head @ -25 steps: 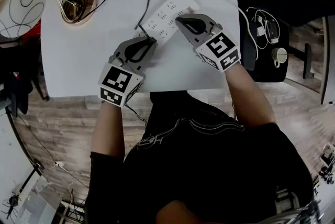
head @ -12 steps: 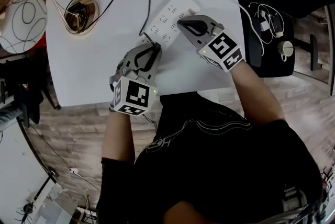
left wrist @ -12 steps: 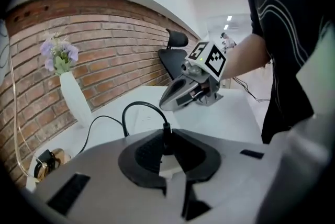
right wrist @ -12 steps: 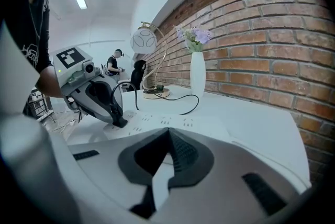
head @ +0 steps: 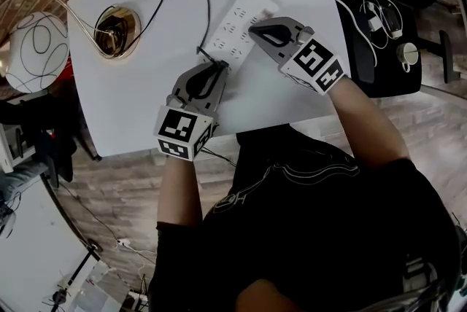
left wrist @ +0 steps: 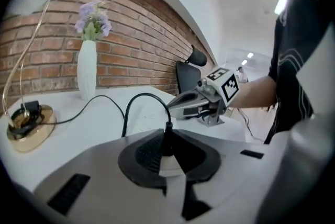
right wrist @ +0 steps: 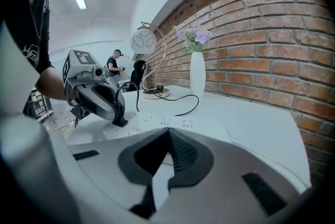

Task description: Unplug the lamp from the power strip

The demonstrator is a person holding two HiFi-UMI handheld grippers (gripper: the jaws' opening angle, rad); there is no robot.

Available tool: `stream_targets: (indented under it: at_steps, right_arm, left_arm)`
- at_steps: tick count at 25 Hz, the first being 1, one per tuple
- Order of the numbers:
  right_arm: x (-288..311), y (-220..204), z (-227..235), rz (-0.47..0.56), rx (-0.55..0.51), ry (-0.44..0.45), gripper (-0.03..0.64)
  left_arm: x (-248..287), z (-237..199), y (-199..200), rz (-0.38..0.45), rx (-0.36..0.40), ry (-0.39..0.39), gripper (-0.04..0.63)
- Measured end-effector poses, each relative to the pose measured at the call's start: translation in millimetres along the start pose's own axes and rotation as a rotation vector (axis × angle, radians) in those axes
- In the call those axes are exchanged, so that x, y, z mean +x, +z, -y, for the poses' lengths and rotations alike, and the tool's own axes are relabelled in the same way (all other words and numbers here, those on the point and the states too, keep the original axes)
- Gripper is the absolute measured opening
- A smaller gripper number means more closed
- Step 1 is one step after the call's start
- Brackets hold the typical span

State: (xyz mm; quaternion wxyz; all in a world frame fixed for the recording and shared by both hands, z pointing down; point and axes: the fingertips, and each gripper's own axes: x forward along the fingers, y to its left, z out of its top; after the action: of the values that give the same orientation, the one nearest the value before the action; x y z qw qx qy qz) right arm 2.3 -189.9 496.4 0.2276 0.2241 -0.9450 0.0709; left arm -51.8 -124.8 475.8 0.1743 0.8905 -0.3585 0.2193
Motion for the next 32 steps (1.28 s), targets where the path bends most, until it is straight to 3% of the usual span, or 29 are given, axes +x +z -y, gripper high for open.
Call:
stream_targets:
  at_steps: [3,5,7,11,13,14,16,20,21,22,24,29,31,32]
  right_arm:
    - [0.2,-0.4,-0.6,-0.004,-0.013,-0.001,-0.005]
    - [-0.1,-0.5,-0.7,-0.002,-0.019,-0.003,-0.005]
    - [-0.7,-0.6,-0.5,-0.001,-0.021,-0.008,-0.004]
    - [-0.1,0.8,-0.7,0.011,-0.011,-0.005,-0.004]
    - [-0.7,1.3,-0.4,0.014,-0.013,-0.007,-0.005]
    - [-0.8,1.4,-0.3,0.013,-0.016,-0.009,-0.003]
    - [-0.2,1.1,-1.3,0.009,-0.026,-0.010,-0.005]
    - [0.2,-0.1,-1.9,0.002,-0.031,-0.006,-0.004]
    - [0.0,-0.2,-2.0,0.002,-0.031,-0.006,-0.003]
    - [0.0,-0.4,-2.2,0.001,-0.031,-0.006,-0.003]
    - [0.1,-0.9,-2.9,-0.002,-0.030,-0.007,-0.004]
    - [-0.4,0.7,-2.1,0.007,-0.026,-0.006,-0.003]
    - [-0.4,0.4,-2.7,0.003,-0.030,-0.008,-0.005]
    - [-0.2,0.6,-3.7,-0.001,-0.033,-0.009,-0.004]
  left_arm:
    - [0.9,6.5,-3.4,-0.074,0.275,0.057,0.044]
    - [1.4,8.7,-4.7,-0.096,0.346,0.066,0.044]
    - [1.8,8.6,-3.6,-0.071,0.246,0.028,0.044]
    - [-1.6,0.6,-0.9,0.009,-0.106,-0.078,0.046]
    - [-2.3,-1.4,1.5,0.028,-0.199,-0.109,0.046]
    - [-2.3,-1.8,1.9,0.027,-0.206,-0.110,0.048]
    - [-1.6,-0.2,0.9,-0.006,-0.092,-0.067,0.046]
    - [0.5,9.9,-0.1,-0.120,0.340,0.059,0.046]
    - [0.7,11.4,-0.4,-0.135,0.391,0.069,0.046]
    - [0.6,12.2,-0.8,-0.138,0.395,0.063,0.046]
    - [0.0,11.4,-1.0,-0.110,0.270,0.019,0.046]
    - [-3.3,0.1,2.8,0.000,-0.194,-0.101,0.046]
    - [-3.7,-2.4,2.9,0.014,-0.259,-0.113,0.048]
    - [-3.6,-2.0,2.7,0.005,-0.222,-0.096,0.046]
